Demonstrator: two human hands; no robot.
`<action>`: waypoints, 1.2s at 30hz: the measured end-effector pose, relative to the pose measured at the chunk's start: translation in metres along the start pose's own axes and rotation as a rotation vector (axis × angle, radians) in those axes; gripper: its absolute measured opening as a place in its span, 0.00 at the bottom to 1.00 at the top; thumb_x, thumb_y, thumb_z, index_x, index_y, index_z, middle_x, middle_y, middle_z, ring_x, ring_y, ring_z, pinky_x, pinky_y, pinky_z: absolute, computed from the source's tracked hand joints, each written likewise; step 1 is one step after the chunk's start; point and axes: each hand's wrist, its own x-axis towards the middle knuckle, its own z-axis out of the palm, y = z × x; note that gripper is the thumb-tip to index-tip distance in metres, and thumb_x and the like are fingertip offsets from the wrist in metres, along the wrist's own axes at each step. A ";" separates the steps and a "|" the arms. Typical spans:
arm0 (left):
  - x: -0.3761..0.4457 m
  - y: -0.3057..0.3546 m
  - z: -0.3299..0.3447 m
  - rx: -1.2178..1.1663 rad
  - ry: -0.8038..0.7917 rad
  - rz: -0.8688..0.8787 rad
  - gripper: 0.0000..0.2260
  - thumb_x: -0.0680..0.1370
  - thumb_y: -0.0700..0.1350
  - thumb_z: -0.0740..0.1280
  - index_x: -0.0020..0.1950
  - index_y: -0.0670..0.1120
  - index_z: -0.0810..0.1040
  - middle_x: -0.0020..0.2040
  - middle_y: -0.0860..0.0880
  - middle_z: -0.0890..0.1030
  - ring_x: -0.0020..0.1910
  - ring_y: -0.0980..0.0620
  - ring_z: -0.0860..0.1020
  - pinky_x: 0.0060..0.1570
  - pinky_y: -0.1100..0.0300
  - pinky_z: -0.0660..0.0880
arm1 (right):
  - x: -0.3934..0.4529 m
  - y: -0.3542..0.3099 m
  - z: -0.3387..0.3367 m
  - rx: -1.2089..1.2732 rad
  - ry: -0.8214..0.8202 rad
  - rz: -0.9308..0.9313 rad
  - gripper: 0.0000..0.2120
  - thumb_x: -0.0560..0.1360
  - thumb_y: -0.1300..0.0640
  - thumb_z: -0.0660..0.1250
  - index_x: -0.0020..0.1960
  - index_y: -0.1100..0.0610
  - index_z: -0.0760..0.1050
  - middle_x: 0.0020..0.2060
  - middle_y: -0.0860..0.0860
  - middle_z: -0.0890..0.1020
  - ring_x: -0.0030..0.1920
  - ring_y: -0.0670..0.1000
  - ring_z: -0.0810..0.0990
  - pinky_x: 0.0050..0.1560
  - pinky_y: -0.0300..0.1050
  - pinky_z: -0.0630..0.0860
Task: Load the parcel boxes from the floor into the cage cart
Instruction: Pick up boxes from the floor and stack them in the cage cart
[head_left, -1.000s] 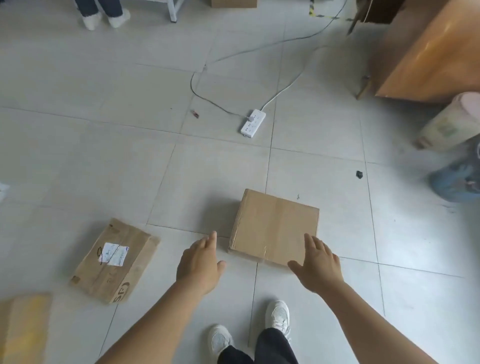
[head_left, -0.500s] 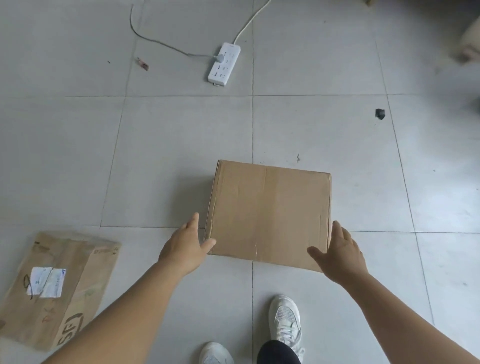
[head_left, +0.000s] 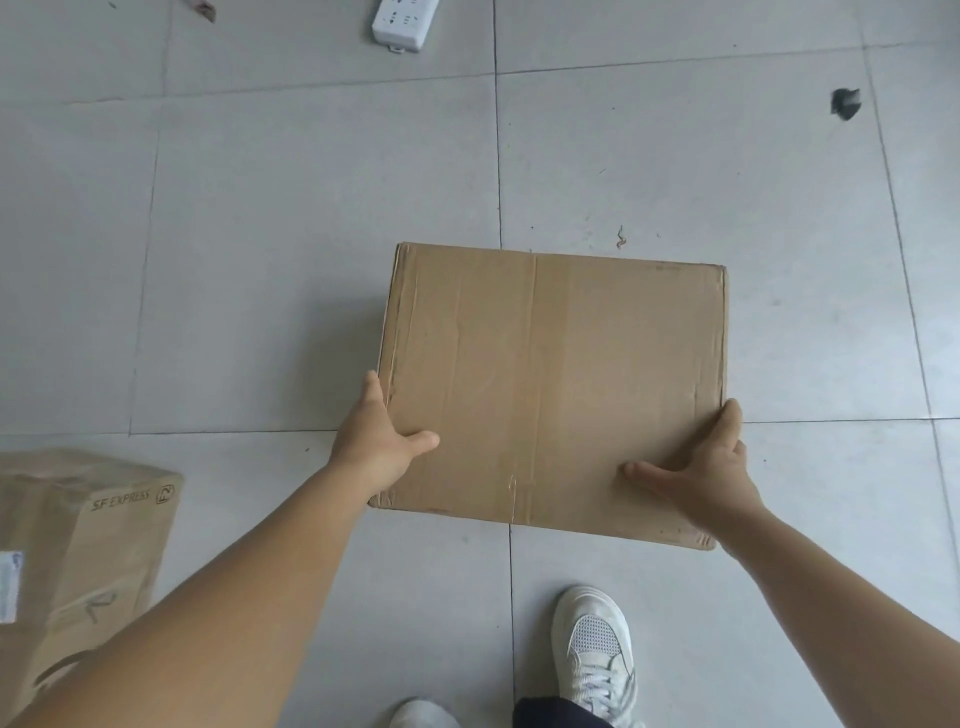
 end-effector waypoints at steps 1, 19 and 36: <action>0.001 -0.002 0.001 -0.025 0.004 0.003 0.48 0.73 0.50 0.74 0.80 0.50 0.41 0.78 0.49 0.59 0.75 0.47 0.61 0.68 0.55 0.63 | 0.001 0.001 0.000 0.029 0.001 -0.007 0.61 0.64 0.50 0.81 0.79 0.48 0.38 0.74 0.54 0.58 0.69 0.59 0.68 0.62 0.55 0.69; -0.141 0.013 -0.152 -0.423 0.216 0.076 0.48 0.69 0.46 0.76 0.79 0.56 0.48 0.76 0.53 0.63 0.72 0.52 0.66 0.70 0.54 0.65 | -0.127 -0.125 -0.108 0.140 0.031 -0.298 0.54 0.63 0.51 0.81 0.77 0.43 0.47 0.68 0.50 0.65 0.64 0.55 0.70 0.60 0.60 0.75; -0.398 -0.045 -0.382 -0.701 0.584 0.064 0.47 0.70 0.46 0.76 0.79 0.55 0.48 0.75 0.51 0.65 0.71 0.50 0.67 0.67 0.55 0.65 | -0.413 -0.331 -0.183 0.091 -0.067 -0.758 0.56 0.66 0.55 0.80 0.80 0.44 0.44 0.67 0.48 0.64 0.56 0.49 0.66 0.58 0.48 0.69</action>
